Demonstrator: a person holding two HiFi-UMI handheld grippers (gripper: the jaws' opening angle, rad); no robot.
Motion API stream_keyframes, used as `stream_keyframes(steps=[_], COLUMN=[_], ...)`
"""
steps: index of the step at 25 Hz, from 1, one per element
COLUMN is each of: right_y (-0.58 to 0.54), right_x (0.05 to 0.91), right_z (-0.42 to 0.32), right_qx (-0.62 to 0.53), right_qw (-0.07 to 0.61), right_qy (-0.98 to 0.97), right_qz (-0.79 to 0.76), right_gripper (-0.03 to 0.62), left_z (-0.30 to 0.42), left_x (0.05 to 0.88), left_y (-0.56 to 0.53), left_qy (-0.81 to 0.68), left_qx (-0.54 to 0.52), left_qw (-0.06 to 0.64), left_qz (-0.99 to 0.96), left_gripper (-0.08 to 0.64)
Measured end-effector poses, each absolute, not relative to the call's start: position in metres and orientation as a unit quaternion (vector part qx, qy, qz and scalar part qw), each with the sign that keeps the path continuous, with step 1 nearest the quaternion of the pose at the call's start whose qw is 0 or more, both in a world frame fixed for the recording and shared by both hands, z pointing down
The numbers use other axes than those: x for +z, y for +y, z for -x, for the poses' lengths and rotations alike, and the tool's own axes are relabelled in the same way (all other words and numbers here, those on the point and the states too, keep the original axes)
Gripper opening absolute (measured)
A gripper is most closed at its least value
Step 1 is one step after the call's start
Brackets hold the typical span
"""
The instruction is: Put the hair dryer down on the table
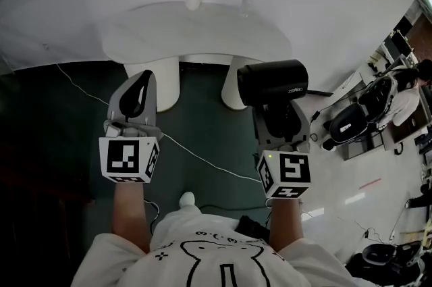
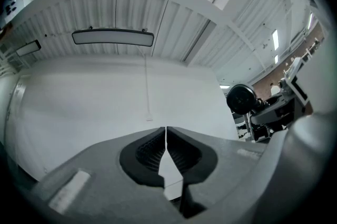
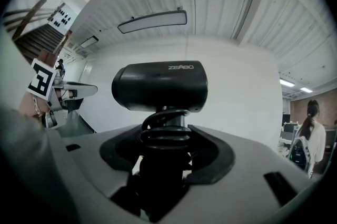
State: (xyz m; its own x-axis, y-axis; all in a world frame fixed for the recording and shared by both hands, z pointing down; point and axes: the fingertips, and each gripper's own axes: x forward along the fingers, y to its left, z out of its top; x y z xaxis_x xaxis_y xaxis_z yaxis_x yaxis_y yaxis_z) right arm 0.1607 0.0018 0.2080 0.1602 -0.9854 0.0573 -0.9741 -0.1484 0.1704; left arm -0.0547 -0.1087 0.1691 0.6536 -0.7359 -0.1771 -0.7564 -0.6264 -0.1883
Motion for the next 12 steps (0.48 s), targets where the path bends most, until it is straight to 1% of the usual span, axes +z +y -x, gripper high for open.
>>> stream_keyframes(steps=[4,7,12], right_y=[-0.058,-0.101,-0.138], right_x=[0.210,0.211,0.216], right_z=[-0.158,-0.158,-0.166], right_qx=[-0.024,-0.017,-0.011], right_qw=[0.095,0.089,0.089], right_qy=[-0.636,-0.631,-0.625], right_qz=[-0.765,-0.771,-0.776], right_gripper=[0.247,0.247,0.247], left_z=[0.057,0.058,0.049], left_x=[0.169,0.169,0.170], left_y=[-0.172,-0.218,-0.258], left_qy=[0.407,0.401,0.394], left_qx=[0.042,0.041,0.044], left_qw=[0.119,0.120,0.116], left_qz=[0.904,0.907,0.911], left_gripper=[0.020,0.020,0.020])
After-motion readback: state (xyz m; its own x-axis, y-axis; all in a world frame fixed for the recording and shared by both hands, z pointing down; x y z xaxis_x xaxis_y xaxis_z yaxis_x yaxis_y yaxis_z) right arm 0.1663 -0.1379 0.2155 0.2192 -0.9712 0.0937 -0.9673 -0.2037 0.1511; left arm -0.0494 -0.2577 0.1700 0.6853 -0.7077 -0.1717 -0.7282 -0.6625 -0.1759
